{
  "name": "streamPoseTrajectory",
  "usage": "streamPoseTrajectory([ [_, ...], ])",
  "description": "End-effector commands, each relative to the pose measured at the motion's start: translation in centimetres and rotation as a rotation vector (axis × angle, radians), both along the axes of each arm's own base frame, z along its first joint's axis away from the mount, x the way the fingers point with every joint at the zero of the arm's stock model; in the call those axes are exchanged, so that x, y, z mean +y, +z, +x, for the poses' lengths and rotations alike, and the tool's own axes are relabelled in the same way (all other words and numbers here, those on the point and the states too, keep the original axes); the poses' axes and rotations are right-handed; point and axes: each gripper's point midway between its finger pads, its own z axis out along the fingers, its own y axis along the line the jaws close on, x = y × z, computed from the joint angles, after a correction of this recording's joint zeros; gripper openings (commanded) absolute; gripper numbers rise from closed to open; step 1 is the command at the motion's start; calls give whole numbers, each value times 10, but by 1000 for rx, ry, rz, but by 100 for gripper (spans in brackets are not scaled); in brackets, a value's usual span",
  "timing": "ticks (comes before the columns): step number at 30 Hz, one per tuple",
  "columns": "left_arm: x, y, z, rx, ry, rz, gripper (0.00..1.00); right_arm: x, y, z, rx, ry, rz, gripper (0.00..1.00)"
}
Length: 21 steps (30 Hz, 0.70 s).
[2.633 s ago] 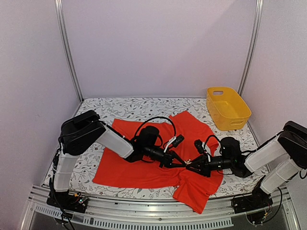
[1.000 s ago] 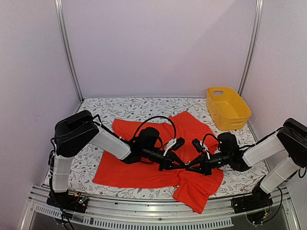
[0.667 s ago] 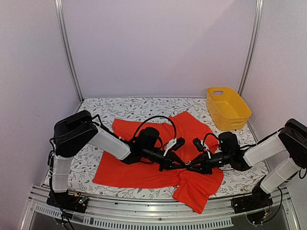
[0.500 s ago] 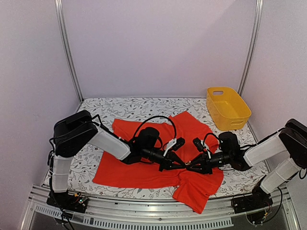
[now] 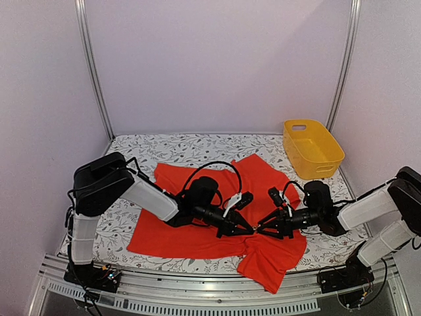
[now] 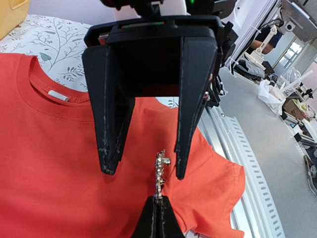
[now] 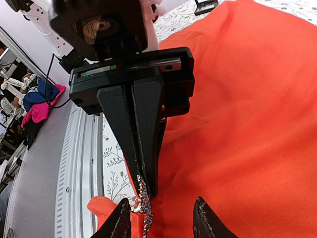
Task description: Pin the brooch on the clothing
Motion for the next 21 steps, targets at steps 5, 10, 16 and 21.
streamPoseTrajectory([
  [5, 0, 21, -11, -29, -38, -46, 0, -1, 8, -3, -19, 11, 36, 41],
  [10, 1, 21, -9, -14, -33, -47, 0, 0, 25, -9, -56, 45, 91, 48],
  [16, 6, 28, -4, 7, -23, -72, 0, -10, 38, -8, -122, -36, 124, 59],
  [21, 7, 33, -4, 4, -25, -84, 0, -18, 23, -6, -120, -97, 92, 59],
])
